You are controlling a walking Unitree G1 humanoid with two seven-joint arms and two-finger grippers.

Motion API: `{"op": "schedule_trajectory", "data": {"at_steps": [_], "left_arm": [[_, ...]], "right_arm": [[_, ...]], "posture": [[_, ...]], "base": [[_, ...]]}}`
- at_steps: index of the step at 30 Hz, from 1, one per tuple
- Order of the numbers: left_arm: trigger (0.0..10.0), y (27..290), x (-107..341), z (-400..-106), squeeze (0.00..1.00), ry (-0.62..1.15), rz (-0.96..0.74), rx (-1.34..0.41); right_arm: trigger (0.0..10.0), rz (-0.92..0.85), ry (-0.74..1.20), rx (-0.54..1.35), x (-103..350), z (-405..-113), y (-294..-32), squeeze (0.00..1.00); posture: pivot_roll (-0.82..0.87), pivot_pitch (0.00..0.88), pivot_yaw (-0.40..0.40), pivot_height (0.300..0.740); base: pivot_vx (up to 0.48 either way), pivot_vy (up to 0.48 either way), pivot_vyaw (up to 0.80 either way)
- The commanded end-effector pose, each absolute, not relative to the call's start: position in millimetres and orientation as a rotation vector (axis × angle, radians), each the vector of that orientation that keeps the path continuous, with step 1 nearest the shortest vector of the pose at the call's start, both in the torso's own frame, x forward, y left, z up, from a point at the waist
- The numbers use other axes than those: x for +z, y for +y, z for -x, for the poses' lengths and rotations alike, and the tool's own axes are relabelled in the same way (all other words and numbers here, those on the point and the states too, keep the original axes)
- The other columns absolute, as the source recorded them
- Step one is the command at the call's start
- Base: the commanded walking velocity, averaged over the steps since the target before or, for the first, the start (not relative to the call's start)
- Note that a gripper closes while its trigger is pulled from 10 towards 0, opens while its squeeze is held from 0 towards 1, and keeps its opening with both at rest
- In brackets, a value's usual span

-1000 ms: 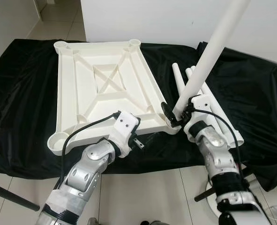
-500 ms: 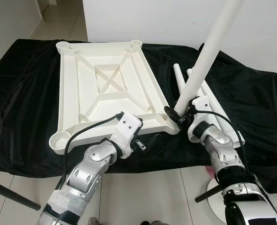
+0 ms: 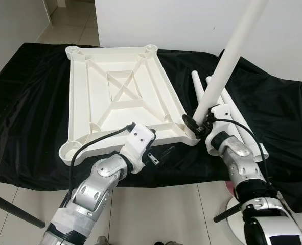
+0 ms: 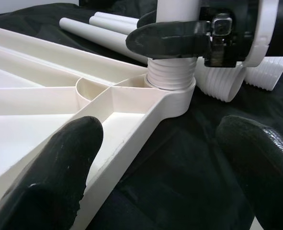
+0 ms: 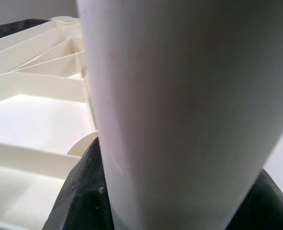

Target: Building children table

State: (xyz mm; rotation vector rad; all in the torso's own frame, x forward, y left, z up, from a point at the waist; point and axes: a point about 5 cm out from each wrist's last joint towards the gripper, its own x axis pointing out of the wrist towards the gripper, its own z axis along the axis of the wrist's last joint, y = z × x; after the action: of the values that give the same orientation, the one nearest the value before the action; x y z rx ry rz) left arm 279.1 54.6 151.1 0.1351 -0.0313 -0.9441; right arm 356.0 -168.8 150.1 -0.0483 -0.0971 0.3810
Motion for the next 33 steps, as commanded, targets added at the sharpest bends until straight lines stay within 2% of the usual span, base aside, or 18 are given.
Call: {"op": "schedule_trajectory", "data": {"at_steps": [1, 3, 7, 11, 14, 21, 25, 31, 32, 33], "left_arm": [[10.0, 54.2, 146.6, -277.8, 0.00, -0.020, -0.153, -0.960], [10.0, 54.4, 146.5, -277.9, 0.00, -0.020, -0.154, -0.960], [10.0, 55.0, 145.6, -277.8, 0.00, -0.020, -0.159, -0.963], [10.0, 55.1, 145.4, -277.9, 0.00, -0.020, -0.160, -0.964], [10.0, 54.2, 145.1, -278.1, 0.00, -0.020, -0.162, -0.969], [10.0, 52.8, 143.8, -277.5, 0.00, -0.019, -0.165, -0.980], [10.0, 51.0, 143.4, -277.8, 0.00, -0.019, -0.166, -0.986], [10.0, 50.5, 143.7, -277.7, 0.00, -0.022, -0.168, -0.992], [10.0, 50.5, 143.6, -277.9, 0.00, -0.022, -0.168, -0.992], [10.0, 50.3, 143.4, -277.8, 0.00, -0.022, -0.169, -0.991]], "right_arm": [[10.0, 0.031, -0.027, 0.308, 135.5, -352.8, -175.8, 0.00], [10.0, 0.012, -0.027, 0.281, 134.7, -352.3, -175.2, 0.00], [10.0, -0.064, -0.041, 0.100, 132.2, -344.8, -164.0, 0.00], [10.0, -0.082, -0.043, 0.057, 131.7, -342.5, -161.2, 0.00], [10.0, -0.105, -0.038, -0.083, 128.9, -334.9, -149.9, 0.00], [10.0, -0.158, -0.027, -0.253, 128.7, -328.3, -138.6, 0.00], [10.0, -0.192, -0.027, -0.229, 132.9, -327.8, -127.6, 0.00], [10.0, -0.180, -0.046, -0.230, 135.2, -327.6, -133.5, 0.00], [10.0, -0.176, -0.057, -0.217, 137.2, -327.3, -133.3, 0.64], [10.0, -0.179, -0.083, -0.167, 140.6, -327.6, -131.7, 1.00]], "posture": [[0.04, 0.052, -0.054, 0.740], [0.04, 0.052, -0.054, 0.740], [0.03, 0.046, -0.048, 0.740], [0.03, 0.043, -0.048, 0.740], [0.03, 0.036, -0.045, 0.740], [0.02, 0.032, -0.042, 0.740], [0.02, 0.026, -0.040, 0.740], [0.02, 0.026, -0.039, 0.740], [0.02, 0.026, -0.039, 0.740], [0.02, 0.025, -0.038, 0.740]], "base": [[0.000, 0.000, 0.00], [0.000, 0.000, 0.00], [0.000, 0.000, 0.00], [0.000, 0.000, 0.00], [0.000, 0.000, 0.00], [0.000, 0.000, 0.00], [0.000, 0.000, 0.00], [0.000, 0.000, 0.00], [0.000, 0.000, 0.00], [0.000, 0.000, 0.00]]}}
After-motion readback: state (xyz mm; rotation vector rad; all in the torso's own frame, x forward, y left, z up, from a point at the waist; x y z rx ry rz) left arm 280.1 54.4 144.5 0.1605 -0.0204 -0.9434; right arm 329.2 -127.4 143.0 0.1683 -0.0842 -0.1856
